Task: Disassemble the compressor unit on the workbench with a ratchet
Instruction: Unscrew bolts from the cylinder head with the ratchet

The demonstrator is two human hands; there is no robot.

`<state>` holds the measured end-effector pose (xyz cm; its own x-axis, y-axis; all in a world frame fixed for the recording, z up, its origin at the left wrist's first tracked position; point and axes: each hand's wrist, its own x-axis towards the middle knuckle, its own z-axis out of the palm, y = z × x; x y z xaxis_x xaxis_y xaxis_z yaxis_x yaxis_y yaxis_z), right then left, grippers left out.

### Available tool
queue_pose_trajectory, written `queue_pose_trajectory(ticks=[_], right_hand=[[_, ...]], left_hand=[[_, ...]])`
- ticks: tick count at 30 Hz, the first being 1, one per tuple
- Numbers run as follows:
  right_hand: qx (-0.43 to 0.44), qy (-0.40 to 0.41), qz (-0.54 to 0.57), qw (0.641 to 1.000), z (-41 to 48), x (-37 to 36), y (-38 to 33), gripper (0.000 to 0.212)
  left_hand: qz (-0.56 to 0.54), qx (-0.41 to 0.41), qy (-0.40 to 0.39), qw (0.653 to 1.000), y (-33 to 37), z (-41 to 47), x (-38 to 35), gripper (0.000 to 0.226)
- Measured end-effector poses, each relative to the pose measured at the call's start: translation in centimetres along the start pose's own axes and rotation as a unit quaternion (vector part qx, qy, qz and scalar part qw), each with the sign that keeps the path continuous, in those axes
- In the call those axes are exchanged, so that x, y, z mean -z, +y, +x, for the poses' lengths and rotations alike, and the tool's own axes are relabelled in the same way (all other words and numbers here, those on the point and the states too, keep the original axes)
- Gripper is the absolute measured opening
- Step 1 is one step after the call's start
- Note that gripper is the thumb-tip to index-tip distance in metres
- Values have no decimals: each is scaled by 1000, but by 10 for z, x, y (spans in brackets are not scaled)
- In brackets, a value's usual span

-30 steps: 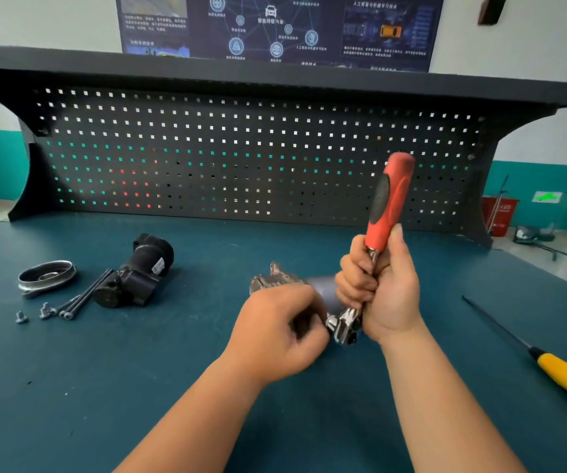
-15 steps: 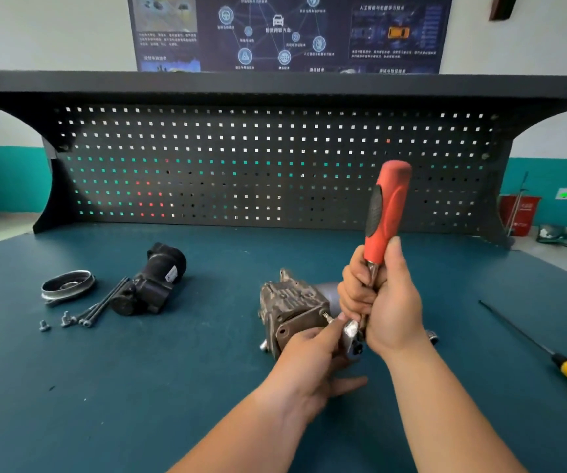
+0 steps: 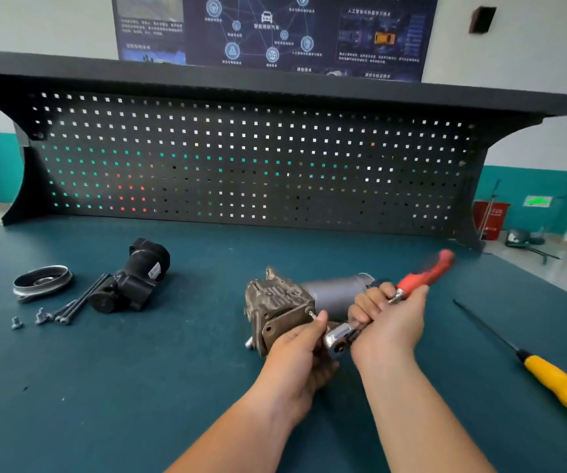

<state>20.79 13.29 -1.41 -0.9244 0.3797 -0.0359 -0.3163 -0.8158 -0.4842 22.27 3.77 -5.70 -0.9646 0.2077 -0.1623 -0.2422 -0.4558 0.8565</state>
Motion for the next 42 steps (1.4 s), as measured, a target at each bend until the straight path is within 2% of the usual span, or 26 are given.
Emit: queue_pose_trajectory(ticks=[2,4,6,10,11,12,14,16,18,20,22,24,26,28,29,31,32,33,34,35,36,37,38,39,40,42], right_hand=[[33,-97,-118,988,-3,-17,-1,55],[38,-233,-258,937,-8,-32,0,52],[49,-368,-393,841,-16,-42,3,47],[197,-509,-618,566,-24,-36,15,35],[216,-518,-623,546,-26,-31,16,35],[216,-519,-601,568,-28,-26,17,35],[179,-474,-487,712,-32,-22,15,41],[124,-356,-331,865,-30,-21,12,55],[104,-193,-198,955,-22,-15,6,56],[59,-41,-62,995,-11,-5,-1,55],[6,39,27,999,-4,3,-1,53],[22,18,-13,1000,-3,-1,1,54],[68,-81,-130,986,-6,-14,3,55],[96,-228,-275,929,-14,-26,5,54],[116,-317,-351,873,-19,-29,6,50],[193,-456,-520,696,-29,-29,15,42],[231,-488,-592,598,-32,-26,19,41],[260,-500,-635,528,-33,-24,22,44],[273,-501,-643,511,-34,-23,24,45],[267,-499,-619,545,-35,-24,23,44],[241,-476,-568,627,-36,-26,20,42],[201,-431,-492,730,-35,-28,17,41],[154,-366,-402,825,-32,-29,13,44],[118,-288,-319,895,-27,-28,9,50],[100,-207,-250,941,-21,-24,6,53],[66,-62,-121,989,-9,-13,0,54]], left_hand=[[10,2,-9,1000,0,1,3,18],[32,1,-28,999,-1,3,7,19],[42,4,-44,998,-1,4,9,23],[17,-28,-58,998,0,1,6,14],[3,-37,-54,998,1,-1,5,19],[4,-44,-55,998,1,-1,5,19],[34,-45,-56,997,0,1,9,25],[51,-29,-44,997,-2,6,12,43],[46,-20,-46,998,0,4,12,40],[30,-19,-45,998,-1,6,12,29],[32,-23,-42,998,-1,4,12,31],[35,-16,-37,999,-1,5,10,30],[30,-1,-40,999,0,3,12,22],[42,-6,-53,998,-4,4,16,20],[47,-14,-68,996,-7,3,13,18],[64,-131,-73,987,9,-5,-1,15],[-27,-269,32,962,22,0,0,19],[-227,-286,48,930,24,-5,1,21],[-334,-279,-20,900,26,-13,-3,21],[-242,-266,12,933,30,-16,2,19],[-47,-291,57,954,28,-7,5,15],[68,-212,-35,974,7,-4,0,12],[68,-91,-66,991,-1,0,11,16],[68,-48,-61,995,-3,0,14,22],[58,-29,-57,996,-2,2,16,25],[41,-14,-33,999,3,2,11,31]])
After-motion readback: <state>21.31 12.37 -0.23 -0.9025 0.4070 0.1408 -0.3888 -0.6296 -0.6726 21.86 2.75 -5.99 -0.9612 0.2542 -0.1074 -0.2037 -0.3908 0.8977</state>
